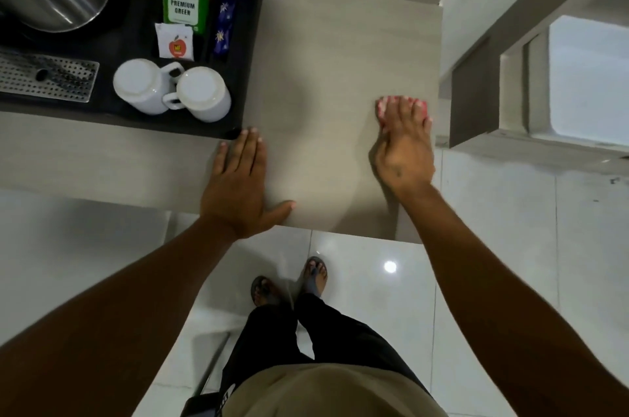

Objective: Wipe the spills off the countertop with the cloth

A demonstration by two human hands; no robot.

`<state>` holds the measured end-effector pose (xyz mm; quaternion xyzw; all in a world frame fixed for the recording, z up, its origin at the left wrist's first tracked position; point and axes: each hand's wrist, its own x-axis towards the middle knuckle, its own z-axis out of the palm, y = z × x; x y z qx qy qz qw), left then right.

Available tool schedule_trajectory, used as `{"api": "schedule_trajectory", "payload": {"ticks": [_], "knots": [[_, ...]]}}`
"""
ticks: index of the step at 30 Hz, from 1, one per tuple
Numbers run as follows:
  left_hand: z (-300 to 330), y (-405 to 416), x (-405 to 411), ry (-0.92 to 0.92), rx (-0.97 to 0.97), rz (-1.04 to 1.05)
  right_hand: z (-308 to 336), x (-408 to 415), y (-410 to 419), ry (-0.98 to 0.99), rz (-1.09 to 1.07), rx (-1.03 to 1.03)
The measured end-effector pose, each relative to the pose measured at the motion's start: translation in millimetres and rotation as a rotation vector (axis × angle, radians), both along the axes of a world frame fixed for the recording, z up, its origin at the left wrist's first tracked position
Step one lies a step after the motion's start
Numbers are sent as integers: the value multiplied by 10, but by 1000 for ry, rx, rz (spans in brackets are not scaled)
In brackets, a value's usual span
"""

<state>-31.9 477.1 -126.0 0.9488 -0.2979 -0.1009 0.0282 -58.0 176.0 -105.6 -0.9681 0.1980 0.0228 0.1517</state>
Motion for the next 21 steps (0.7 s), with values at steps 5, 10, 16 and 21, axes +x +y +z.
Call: {"api": "schedule_trajectory", "payload": {"ticks": [5,10,16,21], "knots": [[-41,17,4,-6,-18,6,-130,-672,699,-13,391,-8],[-20,23,-2,10,-20,17,-78,-485,143,8,309,-31],[-48,27,4,4,-56,21,21,1053,-483,-21,-15,-64],[-57,31,3,10,-94,27,13,2070,-161,-17,-174,-7]]}}
